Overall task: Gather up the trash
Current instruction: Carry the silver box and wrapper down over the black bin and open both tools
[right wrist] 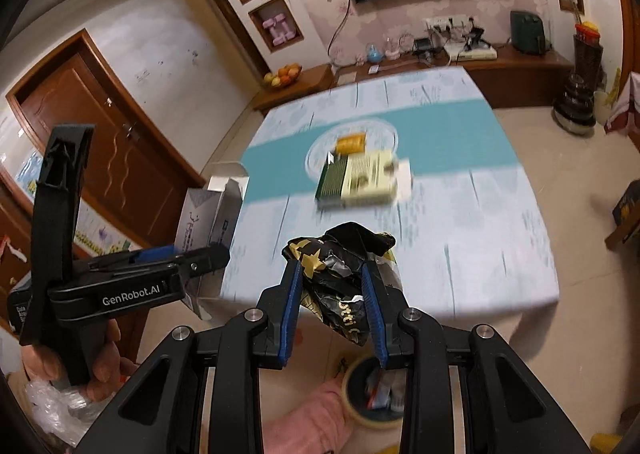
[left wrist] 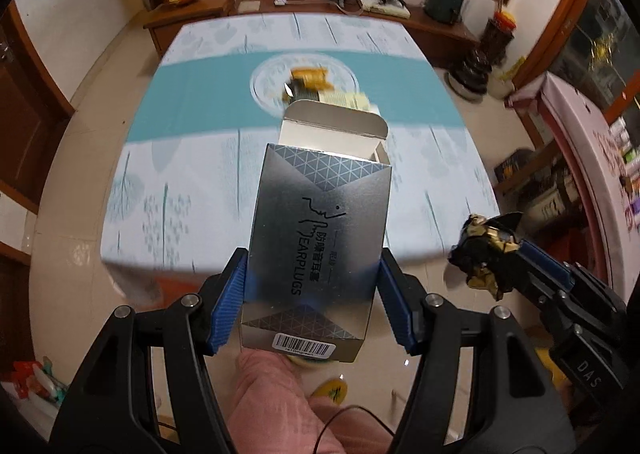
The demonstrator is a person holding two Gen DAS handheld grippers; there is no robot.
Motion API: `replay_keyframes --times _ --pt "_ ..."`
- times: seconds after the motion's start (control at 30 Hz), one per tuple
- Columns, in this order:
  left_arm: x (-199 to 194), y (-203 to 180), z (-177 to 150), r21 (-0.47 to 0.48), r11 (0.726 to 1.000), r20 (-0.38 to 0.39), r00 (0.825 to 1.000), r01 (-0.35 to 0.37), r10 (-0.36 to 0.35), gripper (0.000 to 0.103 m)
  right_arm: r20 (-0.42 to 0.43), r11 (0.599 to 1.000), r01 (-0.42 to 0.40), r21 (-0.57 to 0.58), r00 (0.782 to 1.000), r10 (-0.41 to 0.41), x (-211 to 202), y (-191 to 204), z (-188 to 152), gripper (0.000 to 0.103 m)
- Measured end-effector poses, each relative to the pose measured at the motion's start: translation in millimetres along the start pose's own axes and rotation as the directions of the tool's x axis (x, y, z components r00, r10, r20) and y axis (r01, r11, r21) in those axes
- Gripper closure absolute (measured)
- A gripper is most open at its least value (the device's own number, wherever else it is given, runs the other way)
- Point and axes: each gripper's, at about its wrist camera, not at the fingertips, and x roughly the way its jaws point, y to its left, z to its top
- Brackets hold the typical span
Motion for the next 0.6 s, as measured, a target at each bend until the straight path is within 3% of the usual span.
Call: replay_keyframes --times 0.27,0.6 --pt "19.4 -28.9 -73.4 0.095 0.995 -0.121 0.993 0.003 0.009 0.043 -0.119 0.992 -0.005 0.124 0.993 0.020 0.2 -21.2 -88.2 0.074" --pt "118.4 -28.1 -127.4 0.156 0.987 -0.259 0.966 0.035 0.007 0.043 -0.259 0.940 0.096 0.329 0.966 -0.007 88.5 -71.7 -179.3 0.074"
